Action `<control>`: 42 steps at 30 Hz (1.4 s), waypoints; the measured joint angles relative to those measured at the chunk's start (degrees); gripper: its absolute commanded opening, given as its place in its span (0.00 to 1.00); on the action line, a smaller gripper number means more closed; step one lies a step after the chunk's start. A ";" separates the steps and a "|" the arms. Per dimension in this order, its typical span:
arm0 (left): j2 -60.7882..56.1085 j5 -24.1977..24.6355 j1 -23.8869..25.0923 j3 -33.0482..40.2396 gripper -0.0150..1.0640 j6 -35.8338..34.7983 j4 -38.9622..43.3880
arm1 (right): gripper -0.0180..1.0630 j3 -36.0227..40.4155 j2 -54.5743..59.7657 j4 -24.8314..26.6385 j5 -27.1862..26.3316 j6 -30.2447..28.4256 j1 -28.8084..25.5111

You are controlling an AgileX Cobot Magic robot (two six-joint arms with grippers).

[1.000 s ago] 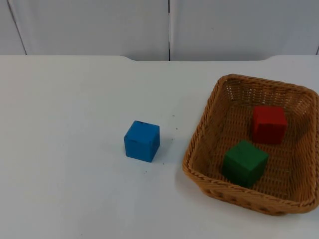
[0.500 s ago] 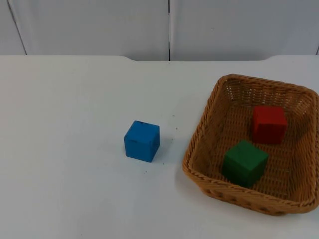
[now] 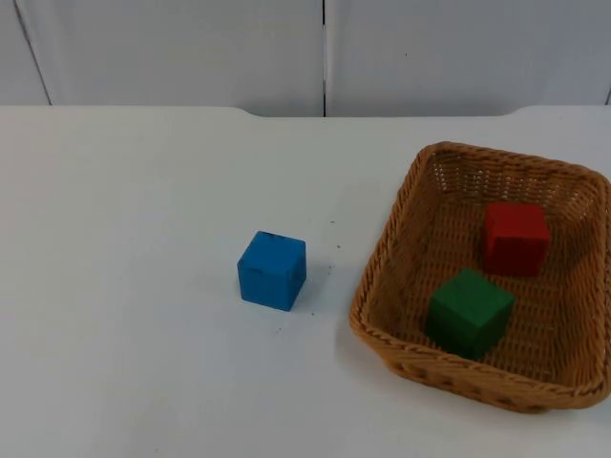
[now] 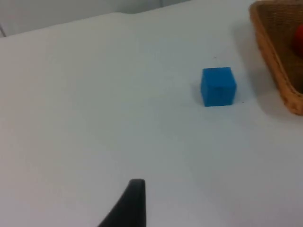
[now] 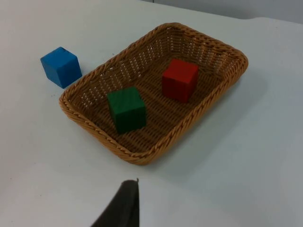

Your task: Pick up one cube with each hand and place exactly two cubes into the same basket, leaving the remaining cube outside.

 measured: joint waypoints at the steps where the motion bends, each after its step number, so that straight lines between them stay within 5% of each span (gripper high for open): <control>1: 0.00 0.00 1.10 0.00 0.99 0.00 0.00 | 0.99 0.00 0.00 0.00 0.00 0.00 0.00; 22: 0.00 0.00 23.34 0.00 0.99 0.10 0.00 | 0.99 0.00 0.00 0.00 0.00 0.00 0.00; 42: 0.00 0.00 26.57 0.00 0.99 0.10 0.00 | 0.99 0.00 0.00 -0.48 0.00 0.00 0.00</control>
